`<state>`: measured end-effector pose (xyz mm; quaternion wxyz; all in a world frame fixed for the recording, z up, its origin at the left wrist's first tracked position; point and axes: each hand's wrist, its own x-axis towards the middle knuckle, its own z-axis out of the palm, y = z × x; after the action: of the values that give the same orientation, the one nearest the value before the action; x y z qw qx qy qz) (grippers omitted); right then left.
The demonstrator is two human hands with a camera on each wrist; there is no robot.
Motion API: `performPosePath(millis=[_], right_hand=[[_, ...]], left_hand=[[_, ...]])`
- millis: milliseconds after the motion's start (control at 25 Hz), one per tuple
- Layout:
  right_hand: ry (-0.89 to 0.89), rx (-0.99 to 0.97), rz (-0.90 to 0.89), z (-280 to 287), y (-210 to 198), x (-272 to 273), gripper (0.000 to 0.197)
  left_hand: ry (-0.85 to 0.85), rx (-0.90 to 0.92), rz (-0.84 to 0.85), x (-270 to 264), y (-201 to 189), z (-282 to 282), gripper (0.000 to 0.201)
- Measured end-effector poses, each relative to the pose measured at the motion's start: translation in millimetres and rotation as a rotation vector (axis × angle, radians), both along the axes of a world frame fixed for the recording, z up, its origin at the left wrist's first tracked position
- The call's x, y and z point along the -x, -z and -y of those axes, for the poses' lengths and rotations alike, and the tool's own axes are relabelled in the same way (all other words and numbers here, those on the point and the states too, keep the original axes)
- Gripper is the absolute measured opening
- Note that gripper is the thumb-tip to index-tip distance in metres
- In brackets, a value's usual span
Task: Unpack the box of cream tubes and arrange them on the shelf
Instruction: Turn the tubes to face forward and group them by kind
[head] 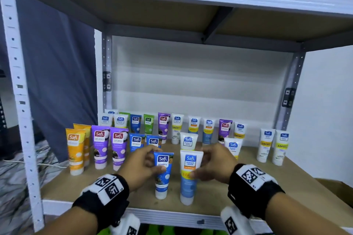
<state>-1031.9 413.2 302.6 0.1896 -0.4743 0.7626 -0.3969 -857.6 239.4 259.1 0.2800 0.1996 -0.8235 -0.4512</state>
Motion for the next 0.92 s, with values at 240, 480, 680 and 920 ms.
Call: performPosePath(millis=[240,480,680,920], right_hand=[[0.031,0.074,0.063,4,50,-1,0.036],[-0.025,0.15,0.081,22,63,-3,0.036],[-0.12,0.199,0.132,42,67,-14,0.032],[-0.147,0.238,0.138,64,82,-11,0.032]], left_hand=[[-0.128,0.031,-0.039,-1,36,-20,0.04],[-0.128,0.051,-0.044,-4,43,-19,0.032],[-0.221,0.1,0.006,-19,42,3,0.034],[-0.314,0.141,0.117,-27,36,38,0.034]])
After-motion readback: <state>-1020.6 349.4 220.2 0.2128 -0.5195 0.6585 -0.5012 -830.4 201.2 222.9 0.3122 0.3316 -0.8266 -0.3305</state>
